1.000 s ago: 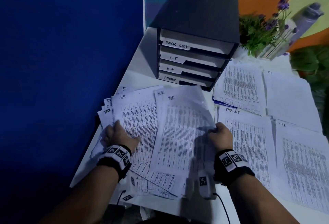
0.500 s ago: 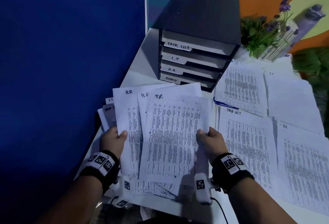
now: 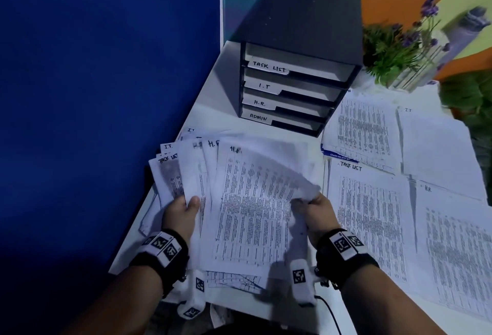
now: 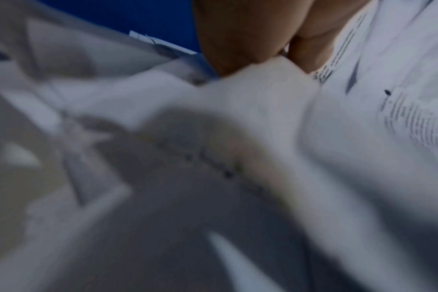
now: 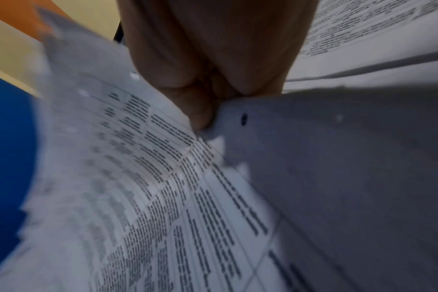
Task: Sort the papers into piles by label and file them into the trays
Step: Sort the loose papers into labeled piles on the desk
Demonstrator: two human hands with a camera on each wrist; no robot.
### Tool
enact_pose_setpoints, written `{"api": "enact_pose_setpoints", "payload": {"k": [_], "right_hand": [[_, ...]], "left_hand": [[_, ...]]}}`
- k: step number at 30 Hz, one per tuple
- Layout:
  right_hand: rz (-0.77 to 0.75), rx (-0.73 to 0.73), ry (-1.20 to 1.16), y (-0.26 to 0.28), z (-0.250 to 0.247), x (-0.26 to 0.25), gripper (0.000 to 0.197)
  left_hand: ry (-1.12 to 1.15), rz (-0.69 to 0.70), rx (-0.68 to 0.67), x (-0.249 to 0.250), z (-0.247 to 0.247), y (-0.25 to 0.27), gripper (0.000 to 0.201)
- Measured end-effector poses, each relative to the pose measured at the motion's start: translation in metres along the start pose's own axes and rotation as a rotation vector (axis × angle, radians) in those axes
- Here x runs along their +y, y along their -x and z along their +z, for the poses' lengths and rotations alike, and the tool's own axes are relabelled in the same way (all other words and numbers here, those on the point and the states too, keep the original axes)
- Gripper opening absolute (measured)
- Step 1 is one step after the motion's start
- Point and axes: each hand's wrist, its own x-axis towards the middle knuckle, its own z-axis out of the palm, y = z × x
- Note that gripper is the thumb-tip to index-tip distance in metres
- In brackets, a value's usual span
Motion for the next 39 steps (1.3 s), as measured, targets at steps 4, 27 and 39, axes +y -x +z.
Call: {"api": "enact_pose_setpoints", "payload": {"k": [4, 27, 39], "right_hand": [[0.056, 0.019, 0.008, -0.005, -0.010, -0.001, 0.015], [0.033, 0.212, -0.033, -0.010, -0.032, 0.018, 0.021], [-0.261, 0.137, -0.026, 0.001, -0.036, -0.014, 0.024]], "left_hand": [[-0.085, 0.001, 0.031, 0.002, -0.002, -0.001, 0.033], [-0.430, 0.045, -0.258, 0.030, 0.027, 0.015, 0.008], [-0.190, 0.051, -0.212, 0.035, 0.019, 0.019, 0.045]]}}
